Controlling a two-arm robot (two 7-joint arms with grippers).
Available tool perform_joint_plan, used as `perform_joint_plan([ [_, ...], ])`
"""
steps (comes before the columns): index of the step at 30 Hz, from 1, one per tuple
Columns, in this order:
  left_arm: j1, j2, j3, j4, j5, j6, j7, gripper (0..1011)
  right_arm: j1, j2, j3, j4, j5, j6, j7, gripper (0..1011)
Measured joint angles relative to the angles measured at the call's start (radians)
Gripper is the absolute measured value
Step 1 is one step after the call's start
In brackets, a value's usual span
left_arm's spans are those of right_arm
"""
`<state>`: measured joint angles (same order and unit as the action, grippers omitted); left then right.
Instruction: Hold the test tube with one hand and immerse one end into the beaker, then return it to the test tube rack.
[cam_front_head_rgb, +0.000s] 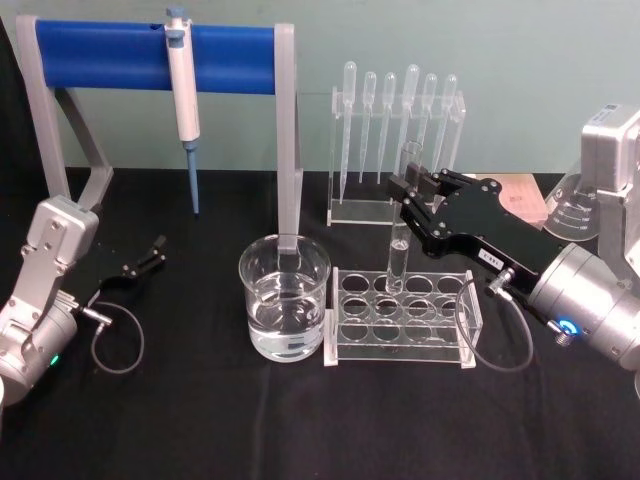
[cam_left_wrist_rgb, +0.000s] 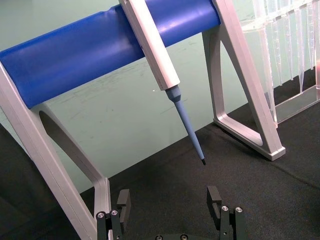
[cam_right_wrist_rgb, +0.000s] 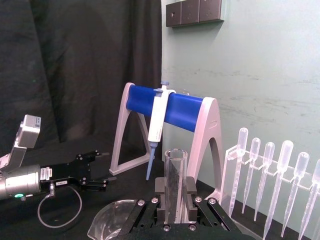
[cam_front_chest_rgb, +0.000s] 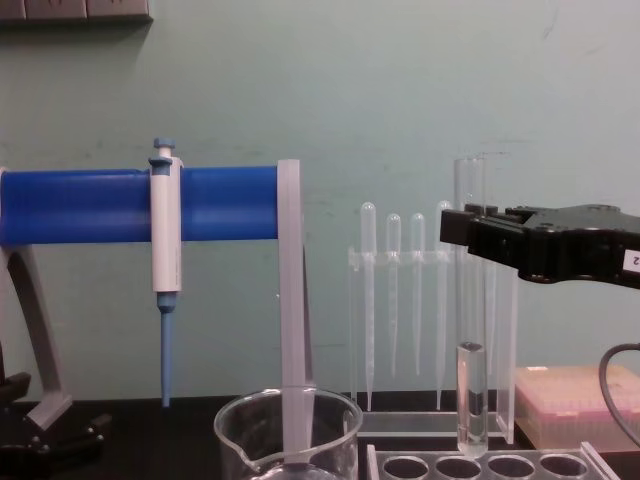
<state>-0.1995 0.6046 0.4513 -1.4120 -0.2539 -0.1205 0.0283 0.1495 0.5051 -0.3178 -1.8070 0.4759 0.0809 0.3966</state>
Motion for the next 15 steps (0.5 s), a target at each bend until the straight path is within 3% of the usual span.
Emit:
perform_joint_plan([
  [15,0.0,0.0,0.0,0.0,0.0,0.0,0.0,1000,0.0,0.0,0.0,0.0,0.0,0.0,0.0,228],
])
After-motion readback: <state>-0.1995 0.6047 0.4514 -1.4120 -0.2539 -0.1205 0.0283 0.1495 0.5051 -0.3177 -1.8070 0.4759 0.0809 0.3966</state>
